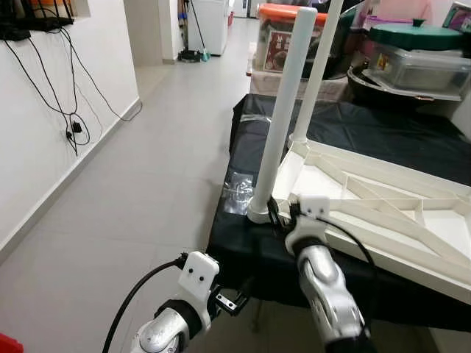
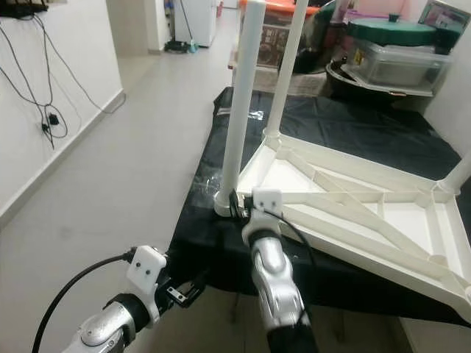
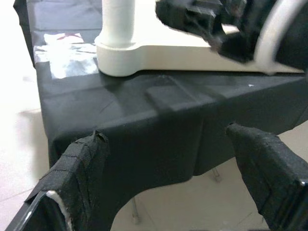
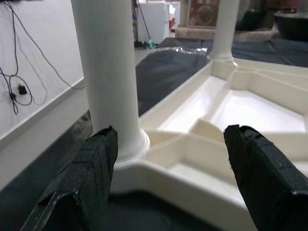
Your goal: Building children table
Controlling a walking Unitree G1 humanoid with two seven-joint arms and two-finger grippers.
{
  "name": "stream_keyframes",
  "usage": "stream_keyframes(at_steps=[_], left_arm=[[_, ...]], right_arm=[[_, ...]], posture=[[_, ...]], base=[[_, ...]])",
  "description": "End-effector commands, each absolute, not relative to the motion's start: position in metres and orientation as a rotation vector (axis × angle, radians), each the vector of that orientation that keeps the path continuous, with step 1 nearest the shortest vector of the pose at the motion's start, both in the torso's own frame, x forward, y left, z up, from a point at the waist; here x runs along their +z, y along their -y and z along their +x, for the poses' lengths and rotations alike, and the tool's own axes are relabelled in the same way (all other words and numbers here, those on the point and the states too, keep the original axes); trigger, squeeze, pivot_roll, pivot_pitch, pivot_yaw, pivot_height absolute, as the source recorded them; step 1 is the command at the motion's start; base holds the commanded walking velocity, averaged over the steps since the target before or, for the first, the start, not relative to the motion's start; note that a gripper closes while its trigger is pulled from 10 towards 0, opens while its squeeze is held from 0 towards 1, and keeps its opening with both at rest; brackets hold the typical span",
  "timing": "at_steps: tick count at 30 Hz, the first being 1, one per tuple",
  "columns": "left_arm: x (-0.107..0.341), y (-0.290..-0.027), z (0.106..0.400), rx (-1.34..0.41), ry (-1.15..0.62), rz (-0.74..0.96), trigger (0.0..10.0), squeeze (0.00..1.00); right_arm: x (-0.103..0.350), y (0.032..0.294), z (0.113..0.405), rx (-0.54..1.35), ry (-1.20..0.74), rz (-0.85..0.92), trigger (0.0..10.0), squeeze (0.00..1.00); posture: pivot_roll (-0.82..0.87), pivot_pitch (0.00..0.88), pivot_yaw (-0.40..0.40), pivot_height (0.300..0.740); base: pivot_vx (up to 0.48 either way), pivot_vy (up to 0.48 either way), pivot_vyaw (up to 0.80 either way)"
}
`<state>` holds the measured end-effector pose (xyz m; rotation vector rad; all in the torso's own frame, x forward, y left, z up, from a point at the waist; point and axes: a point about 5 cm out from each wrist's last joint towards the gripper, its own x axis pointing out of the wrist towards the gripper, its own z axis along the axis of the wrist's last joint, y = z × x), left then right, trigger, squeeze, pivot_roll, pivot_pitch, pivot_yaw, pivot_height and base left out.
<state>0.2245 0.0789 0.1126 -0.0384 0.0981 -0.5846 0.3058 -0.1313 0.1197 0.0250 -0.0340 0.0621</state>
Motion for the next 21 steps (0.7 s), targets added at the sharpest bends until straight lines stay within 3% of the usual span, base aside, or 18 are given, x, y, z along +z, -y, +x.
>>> stream_keyframes(at_steps=[1,6,18,21], left_arm=[[0.110,-0.079,0.224,-0.578,-0.103,-0.039,10.0,0.00],[0.109,-0.082,0.226,-0.559,-0.109,-0.052,10.0,0.00],[0.107,-0.084,0.227,-0.547,-0.125,-0.049,10.0,0.00],[0.106,-0.085,0.228,-0.536,-0.128,-0.051,10.0,0.00]], right_arm=[[0.120,0.128,0.302,0.072,0.029,0.012,10.0,0.00],[0.114,0.123,0.290,0.082,0.010,0.021,10.0,0.00],[0.121,0.120,0.289,0.103,0.039,0.021,10.0,0.00],[0.124,0.119,0.289,0.128,0.045,0.029,10.0,0.00]], posture=[[0.09,0.017,-0.069,0.740],[0.09,0.012,-0.069,0.740],[0.09,0.015,-0.066,0.740],[0.10,0.026,-0.069,0.740]], base=[[0.000,0.000,0.00],[0.000,0.000,0.00],[0.000,0.477,0.00],[0.000,0.110,0.00]])
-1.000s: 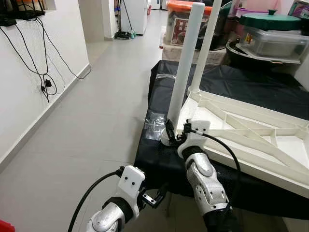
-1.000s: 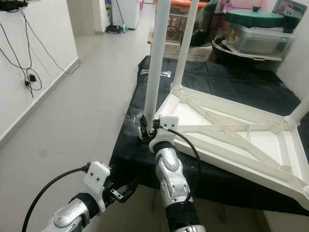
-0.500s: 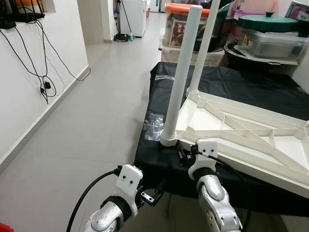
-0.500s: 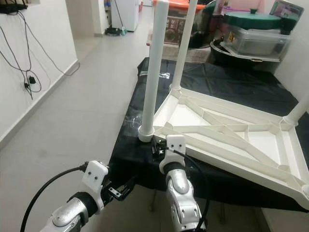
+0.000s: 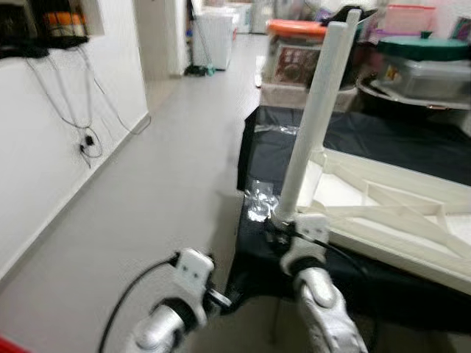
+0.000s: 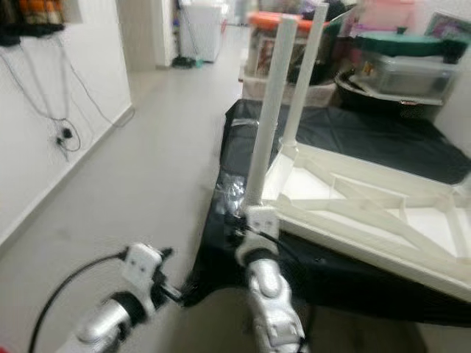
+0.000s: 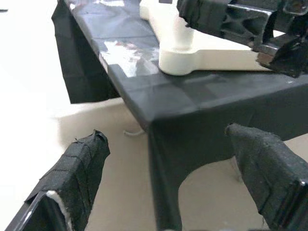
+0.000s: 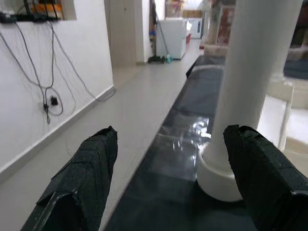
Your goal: Building children table
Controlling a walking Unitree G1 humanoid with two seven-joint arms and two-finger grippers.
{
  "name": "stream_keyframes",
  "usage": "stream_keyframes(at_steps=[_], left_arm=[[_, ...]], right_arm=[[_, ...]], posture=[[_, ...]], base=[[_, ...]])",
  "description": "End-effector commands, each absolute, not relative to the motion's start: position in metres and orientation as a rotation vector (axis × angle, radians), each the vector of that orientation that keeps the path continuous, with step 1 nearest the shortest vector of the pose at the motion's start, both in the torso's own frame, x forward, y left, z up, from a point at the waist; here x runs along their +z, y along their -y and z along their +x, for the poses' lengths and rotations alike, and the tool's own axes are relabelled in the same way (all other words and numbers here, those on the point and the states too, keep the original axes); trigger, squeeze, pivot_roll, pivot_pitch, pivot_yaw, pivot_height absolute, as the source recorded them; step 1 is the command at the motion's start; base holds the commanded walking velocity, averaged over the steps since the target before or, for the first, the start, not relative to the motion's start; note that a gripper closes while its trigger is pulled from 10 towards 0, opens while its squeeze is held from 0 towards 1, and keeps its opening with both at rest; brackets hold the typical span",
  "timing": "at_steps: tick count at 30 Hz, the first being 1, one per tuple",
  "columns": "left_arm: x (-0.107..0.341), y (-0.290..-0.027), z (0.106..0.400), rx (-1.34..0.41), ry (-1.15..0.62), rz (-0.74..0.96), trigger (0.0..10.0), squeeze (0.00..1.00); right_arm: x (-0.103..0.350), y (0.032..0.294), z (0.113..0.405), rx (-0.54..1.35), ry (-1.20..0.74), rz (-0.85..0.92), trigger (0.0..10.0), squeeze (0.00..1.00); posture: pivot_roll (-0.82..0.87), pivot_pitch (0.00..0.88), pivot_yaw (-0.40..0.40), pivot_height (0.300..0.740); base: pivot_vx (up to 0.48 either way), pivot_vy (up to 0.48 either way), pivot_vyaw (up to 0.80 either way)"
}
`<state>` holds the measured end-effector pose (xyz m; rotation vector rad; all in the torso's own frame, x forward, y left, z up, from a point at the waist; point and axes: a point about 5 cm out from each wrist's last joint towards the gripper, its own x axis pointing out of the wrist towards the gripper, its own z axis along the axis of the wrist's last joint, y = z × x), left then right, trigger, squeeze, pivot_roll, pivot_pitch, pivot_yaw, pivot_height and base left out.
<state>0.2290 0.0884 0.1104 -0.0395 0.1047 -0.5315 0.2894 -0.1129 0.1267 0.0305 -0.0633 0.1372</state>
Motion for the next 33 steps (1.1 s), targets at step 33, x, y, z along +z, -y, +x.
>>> stream_keyframes(at_steps=[33], left_arm=[[0.1073,-0.0894,0.2301,-0.485,-0.136,-0.061,10.0,0.00]], right_arm=[[0.1227,0.1094,0.2918,0.238,0.024,0.027,10.0,0.00]], posture=[[0.10,0.049,-0.068,0.740]], base=[[0.149,0.000,0.00]])
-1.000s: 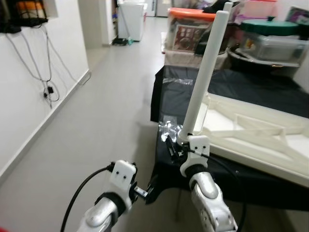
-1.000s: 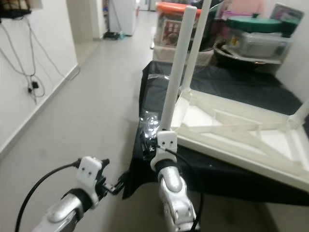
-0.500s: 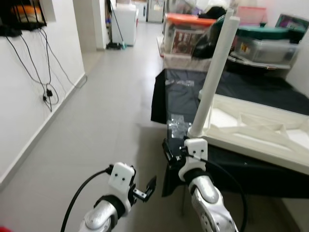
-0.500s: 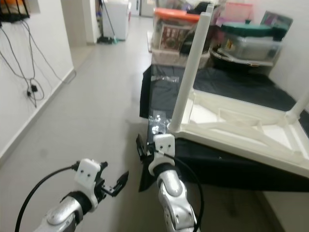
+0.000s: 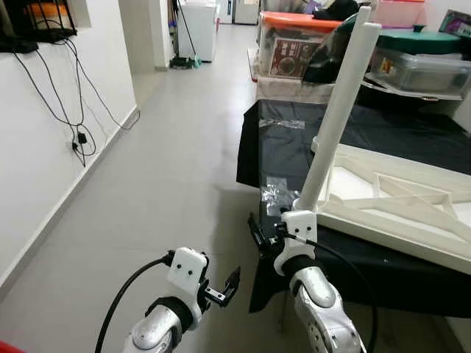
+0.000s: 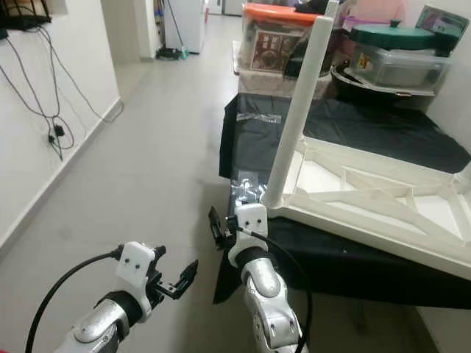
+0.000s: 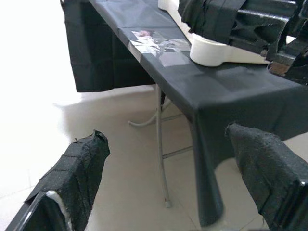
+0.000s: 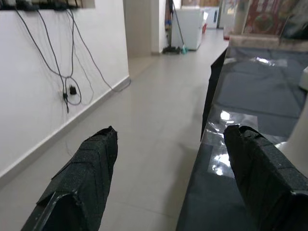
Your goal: Building children table
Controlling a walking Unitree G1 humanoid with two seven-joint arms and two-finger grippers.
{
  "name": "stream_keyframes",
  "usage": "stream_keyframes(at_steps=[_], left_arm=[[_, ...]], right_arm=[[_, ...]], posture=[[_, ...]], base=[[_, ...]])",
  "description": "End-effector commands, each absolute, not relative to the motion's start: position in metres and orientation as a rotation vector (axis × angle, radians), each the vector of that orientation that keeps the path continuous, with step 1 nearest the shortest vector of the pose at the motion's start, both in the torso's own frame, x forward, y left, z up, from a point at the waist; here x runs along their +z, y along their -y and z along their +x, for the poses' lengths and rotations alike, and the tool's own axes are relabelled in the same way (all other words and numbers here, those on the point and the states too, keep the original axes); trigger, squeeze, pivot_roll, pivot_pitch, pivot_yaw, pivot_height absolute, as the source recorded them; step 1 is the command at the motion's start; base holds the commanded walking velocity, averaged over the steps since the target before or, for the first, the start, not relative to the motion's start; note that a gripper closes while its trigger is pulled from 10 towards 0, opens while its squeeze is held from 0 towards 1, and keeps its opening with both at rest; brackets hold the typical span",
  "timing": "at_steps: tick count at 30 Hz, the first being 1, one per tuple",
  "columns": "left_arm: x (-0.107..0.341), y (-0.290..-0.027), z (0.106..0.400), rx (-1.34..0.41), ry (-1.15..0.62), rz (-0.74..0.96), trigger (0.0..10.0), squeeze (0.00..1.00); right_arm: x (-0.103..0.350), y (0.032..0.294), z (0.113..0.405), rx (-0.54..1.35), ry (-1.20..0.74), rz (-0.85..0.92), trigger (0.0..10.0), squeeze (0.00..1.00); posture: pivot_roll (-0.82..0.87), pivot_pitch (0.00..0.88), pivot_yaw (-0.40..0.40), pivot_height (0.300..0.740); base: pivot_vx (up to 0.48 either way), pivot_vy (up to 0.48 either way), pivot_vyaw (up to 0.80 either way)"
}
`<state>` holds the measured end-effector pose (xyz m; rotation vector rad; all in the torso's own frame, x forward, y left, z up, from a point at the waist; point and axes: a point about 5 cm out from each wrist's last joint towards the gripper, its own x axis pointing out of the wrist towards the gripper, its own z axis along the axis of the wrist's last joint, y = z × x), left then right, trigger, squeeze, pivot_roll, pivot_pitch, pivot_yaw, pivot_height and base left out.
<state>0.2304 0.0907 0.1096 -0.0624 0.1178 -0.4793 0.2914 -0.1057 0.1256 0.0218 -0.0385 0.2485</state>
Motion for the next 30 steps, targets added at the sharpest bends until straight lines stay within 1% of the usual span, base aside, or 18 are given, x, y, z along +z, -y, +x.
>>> stream_keyframes(at_steps=[1,10,14,18,19,20,21,22,26,28,30], left_arm=[[0.107,-0.089,0.230,-0.486,-0.136,-0.060,10.0,0.00],[0.108,-0.089,0.230,-0.486,-0.132,-0.064,10.0,0.00],[0.108,-0.089,0.230,-0.488,-0.133,-0.070,10.0,0.00],[0.108,-0.089,0.230,-0.488,-0.133,-0.072,10.0,0.00],[0.108,-0.090,0.230,-0.487,-0.133,-0.073,10.0,0.00],[0.108,-0.090,0.230,-0.487,-0.135,-0.073,10.0,0.00],[0.108,-0.090,0.230,-0.487,-0.135,-0.073,10.0,0.00],[0.108,-0.090,0.229,-0.488,-0.138,-0.074,10.0,0.00],[0.108,-0.090,0.228,-0.492,-0.139,-0.075,10.0,0.00],[0.108,-0.089,0.228,-0.498,-0.139,-0.078,10.0,0.00],[0.108,-0.088,0.227,-0.500,-0.141,-0.081,10.0,0.00]], right_arm=[[0.123,0.109,0.292,0.243,0.023,0.028,10.0,0.00],[0.125,0.105,0.292,0.270,0.036,0.029,10.0,0.00],[0.130,0.096,0.290,0.345,0.062,0.062,10.0,0.00],[0.132,0.092,0.289,0.363,0.076,0.059,10.0,0.00],[0.135,0.093,0.290,0.321,0.096,0.034,10.0,0.00],[0.137,0.098,0.295,0.223,0.088,0.016,10.0,0.00],[0.137,0.098,0.295,0.223,0.088,0.016,10.0,0.00],[0.141,0.108,0.304,0.065,0.080,0.001,10.0,0.00],[0.144,0.111,0.311,0.007,0.081,0.031,10.0,0.00],[0.155,0.112,0.324,-0.054,0.101,0.042,10.0,0.00],[0.165,0.113,0.335,-0.127,0.119,0.012,10.0,0.00]], posture=[[0.10,0.049,-0.069,0.740],[0.10,0.050,-0.066,0.740],[0.11,0.051,-0.070,0.740],[0.11,0.052,-0.069,0.740],[0.11,0.053,-0.069,0.740],[0.11,0.053,-0.068,0.740],[0.11,0.053,-0.068,0.740],[0.11,0.051,-0.067,0.740],[0.11,0.052,-0.064,0.740],[0.11,0.050,-0.070,0.740],[0.11,0.050,-0.072,0.740]], base=[[0.337,0.000,0.00],[0.333,0.000,0.00],[0.000,0.000,0.00],[0.000,0.000,0.00],[0.000,0.000,0.00],[0.000,0.000,0.00],[0.000,0.000,0.00],[0.000,0.000,0.00],[0.000,0.000,0.00],[0.000,0.000,0.00],[0.000,0.000,0.00]])
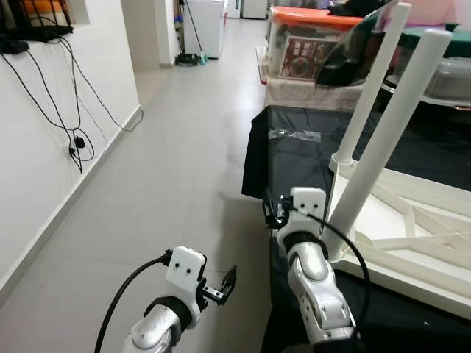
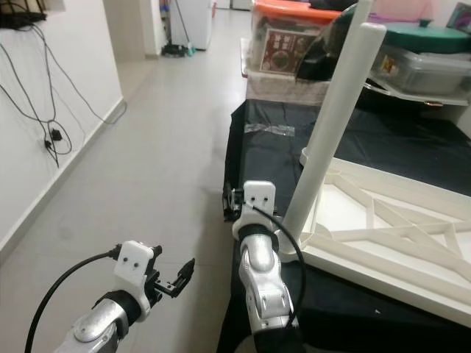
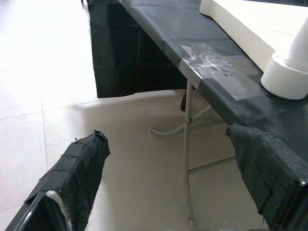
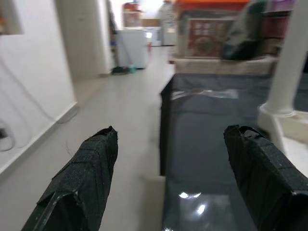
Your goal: Building children table
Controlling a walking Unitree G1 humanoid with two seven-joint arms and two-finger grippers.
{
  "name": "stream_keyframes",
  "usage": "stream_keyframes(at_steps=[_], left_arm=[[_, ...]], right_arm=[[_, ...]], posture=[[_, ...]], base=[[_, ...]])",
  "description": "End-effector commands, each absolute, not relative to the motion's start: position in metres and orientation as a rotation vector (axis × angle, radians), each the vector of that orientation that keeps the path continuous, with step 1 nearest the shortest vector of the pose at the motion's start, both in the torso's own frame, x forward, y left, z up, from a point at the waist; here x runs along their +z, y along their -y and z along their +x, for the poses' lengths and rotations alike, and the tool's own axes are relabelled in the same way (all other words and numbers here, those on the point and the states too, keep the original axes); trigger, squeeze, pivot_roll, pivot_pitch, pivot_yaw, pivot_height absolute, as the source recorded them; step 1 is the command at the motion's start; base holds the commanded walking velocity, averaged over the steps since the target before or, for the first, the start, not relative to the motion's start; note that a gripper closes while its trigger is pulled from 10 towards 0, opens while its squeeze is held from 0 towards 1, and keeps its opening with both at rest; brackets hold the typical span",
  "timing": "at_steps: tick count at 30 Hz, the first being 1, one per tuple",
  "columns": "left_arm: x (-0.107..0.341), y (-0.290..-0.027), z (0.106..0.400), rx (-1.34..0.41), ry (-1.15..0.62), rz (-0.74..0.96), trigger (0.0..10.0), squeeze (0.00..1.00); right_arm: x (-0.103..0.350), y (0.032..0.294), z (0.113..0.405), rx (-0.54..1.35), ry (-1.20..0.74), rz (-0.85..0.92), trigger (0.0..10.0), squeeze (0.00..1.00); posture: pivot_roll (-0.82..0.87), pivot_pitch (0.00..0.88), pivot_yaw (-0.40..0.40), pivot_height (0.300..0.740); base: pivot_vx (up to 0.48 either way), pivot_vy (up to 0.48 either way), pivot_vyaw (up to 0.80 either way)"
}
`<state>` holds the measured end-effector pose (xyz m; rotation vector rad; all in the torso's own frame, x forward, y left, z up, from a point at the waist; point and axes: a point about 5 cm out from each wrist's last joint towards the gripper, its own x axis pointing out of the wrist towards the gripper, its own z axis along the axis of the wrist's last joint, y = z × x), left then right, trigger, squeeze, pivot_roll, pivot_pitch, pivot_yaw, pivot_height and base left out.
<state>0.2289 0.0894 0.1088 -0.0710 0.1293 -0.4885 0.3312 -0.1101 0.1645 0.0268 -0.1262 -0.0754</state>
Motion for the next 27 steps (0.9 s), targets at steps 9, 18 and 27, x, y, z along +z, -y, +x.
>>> stream_keyframes(at_steps=[9,18,27], left_arm=[[0.108,-0.087,0.225,-0.498,-0.143,-0.086,10.0,0.00],[0.106,-0.086,0.224,-0.515,-0.157,-0.089,10.0,0.00],[0.106,-0.086,0.224,-0.519,-0.160,-0.089,10.0,0.00]], right_arm=[[0.171,0.163,0.336,-0.502,0.119,-0.128,10.0,0.00],[0.157,0.230,0.309,-0.708,0.042,-0.220,10.0,0.00],[0.159,0.284,0.304,-0.755,0.052,-0.246,10.0,0.00]], posture=[[0.11,0.048,-0.072,0.740],[0.10,0.051,-0.062,0.740],[0.09,0.052,-0.058,0.740]], base=[[0.000,0.000,0.00],[0.000,0.000,0.00],[0.000,0.000,0.00]])
